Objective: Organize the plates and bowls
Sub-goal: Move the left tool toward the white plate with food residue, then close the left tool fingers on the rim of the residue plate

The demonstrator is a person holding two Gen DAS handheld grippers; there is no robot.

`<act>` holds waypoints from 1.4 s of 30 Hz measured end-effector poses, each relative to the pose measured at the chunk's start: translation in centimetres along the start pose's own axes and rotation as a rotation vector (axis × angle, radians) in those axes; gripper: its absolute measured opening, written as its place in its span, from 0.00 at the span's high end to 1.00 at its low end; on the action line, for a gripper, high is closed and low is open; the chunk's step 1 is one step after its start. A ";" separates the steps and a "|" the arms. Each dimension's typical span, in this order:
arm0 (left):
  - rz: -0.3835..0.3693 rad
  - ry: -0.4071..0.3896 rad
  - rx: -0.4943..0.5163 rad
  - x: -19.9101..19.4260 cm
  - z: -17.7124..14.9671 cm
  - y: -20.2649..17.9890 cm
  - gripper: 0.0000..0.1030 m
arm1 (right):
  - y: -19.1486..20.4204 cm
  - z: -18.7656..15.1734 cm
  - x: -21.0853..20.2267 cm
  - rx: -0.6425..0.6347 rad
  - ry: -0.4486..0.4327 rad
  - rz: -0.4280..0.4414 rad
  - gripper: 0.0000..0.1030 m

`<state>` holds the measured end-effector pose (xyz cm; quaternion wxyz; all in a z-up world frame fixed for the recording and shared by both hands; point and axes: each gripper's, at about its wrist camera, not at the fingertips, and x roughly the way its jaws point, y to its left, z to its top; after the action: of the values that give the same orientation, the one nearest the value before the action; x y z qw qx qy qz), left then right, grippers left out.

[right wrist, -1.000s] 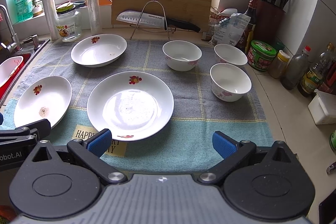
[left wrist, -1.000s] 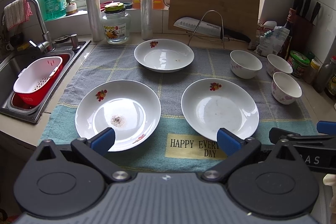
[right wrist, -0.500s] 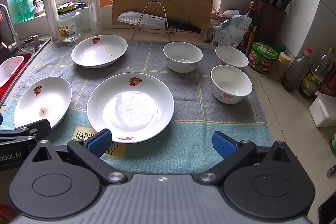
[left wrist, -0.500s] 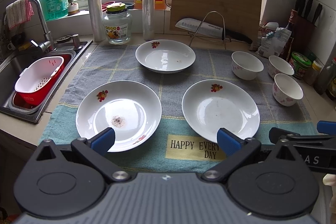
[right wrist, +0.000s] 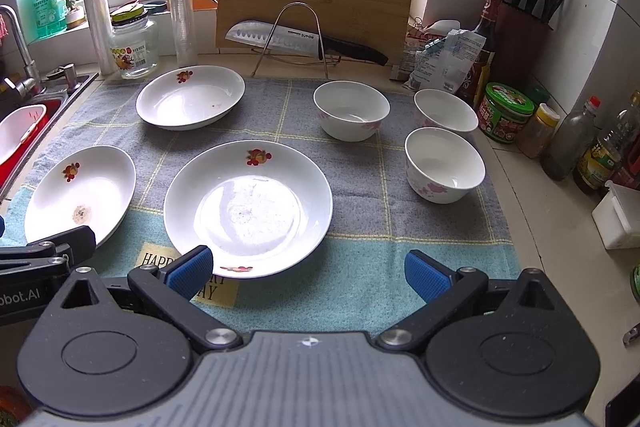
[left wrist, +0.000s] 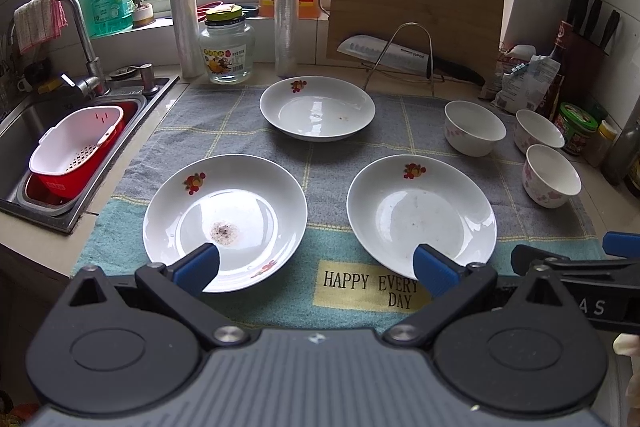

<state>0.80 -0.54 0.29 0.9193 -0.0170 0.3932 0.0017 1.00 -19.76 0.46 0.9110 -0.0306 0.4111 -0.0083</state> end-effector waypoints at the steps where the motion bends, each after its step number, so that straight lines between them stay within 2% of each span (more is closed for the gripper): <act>1: 0.001 0.000 -0.001 0.1 0.0 -0.1 0.01 | -0.1 0.0 0.1 -0.001 -0.001 0.001 0.00; 14: 0.023 0.000 -0.019 0.8 0.5 -1.5 0.01 | -1.4 1.0 1.3 -0.030 -0.012 0.037 0.00; 20: 0.022 -0.010 -0.010 1.1 0.4 -1.9 0.01 | -2.0 1.3 1.8 -0.070 -0.064 0.090 0.00; 24: -0.019 -0.043 -0.020 0.8 0.1 -1.3 0.01 | -2.3 1.2 2.5 -0.116 -0.088 0.124 0.00; 28: 0.005 -0.075 -0.008 0.5 0.1 -0.9 0.01 | -2.3 0.7 2.8 -0.173 -0.123 0.172 0.00; 33: 0.001 -0.067 -0.011 1.1 -0.1 0.2 0.01 | -1.7 -0.1 3.8 -0.215 -0.120 0.235 0.00; 42: -0.035 -0.030 -0.005 2.9 -0.2 4.0 0.01 | 2.3 -0.7 4.4 -0.254 -0.119 0.269 0.00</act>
<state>2.54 3.44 -2.08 0.9250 -0.0261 0.3789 -0.0131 3.36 -17.64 -3.38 0.9155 -0.0907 0.3545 0.1674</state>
